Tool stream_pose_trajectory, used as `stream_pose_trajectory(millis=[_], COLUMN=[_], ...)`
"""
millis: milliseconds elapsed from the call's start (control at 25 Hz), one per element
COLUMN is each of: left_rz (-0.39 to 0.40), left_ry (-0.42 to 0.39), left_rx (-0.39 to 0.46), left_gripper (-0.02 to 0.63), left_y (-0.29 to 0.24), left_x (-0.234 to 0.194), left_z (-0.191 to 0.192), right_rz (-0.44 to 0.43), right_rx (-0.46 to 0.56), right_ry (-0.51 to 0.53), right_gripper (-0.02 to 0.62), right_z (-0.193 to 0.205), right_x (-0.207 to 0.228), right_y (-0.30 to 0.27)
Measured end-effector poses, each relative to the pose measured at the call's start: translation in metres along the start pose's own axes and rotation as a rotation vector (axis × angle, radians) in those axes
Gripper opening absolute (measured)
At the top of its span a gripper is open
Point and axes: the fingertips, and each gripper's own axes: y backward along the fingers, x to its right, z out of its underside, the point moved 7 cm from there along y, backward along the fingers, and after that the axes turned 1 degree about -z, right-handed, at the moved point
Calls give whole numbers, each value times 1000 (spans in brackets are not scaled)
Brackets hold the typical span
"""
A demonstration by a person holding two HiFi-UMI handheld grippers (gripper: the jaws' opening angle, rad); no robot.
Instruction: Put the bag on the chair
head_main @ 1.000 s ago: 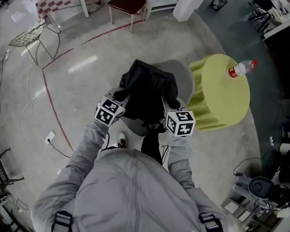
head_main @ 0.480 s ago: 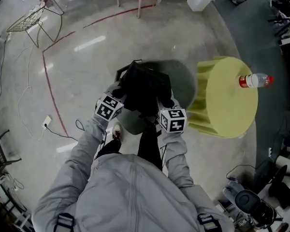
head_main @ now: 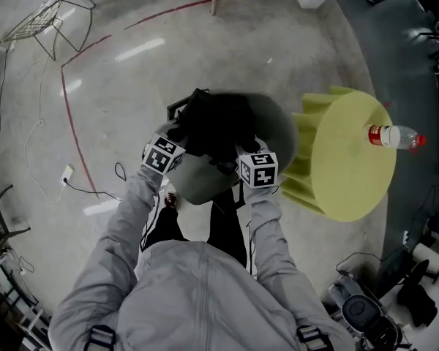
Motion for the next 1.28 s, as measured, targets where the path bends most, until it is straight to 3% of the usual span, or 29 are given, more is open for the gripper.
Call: stream_pose_trajectory(millis=[520, 640, 720, 840, 1040, 1280], left_rz=[-8, -23, -21, -30, -75, -67], left_ry=[76, 121, 129, 113, 59, -11], left_rx=[-14, -39, -53, -62, -64, 65], left_gripper=[41, 59, 115, 153, 158, 98], left_y=[-47, -49, -46, -34, 3, 59], left_x=[-26, -29, -30, -34, -38, -39], left_z=[-25, -24, -22, -12, 6, -16], right_rz=[25, 42, 52, 81, 123, 207], right_rx=[-28, -49, -63, -56, -18, 129], right_ry=[-14, -25, -55, -80, -103, -130], right_gripper=[85, 145, 198, 216, 215, 178], right_z=[-14, -10, -5, 3, 16, 7], right_x=[43, 48, 49, 45, 30, 5], right_y=[-40, -41, -37, -22, 17, 83])
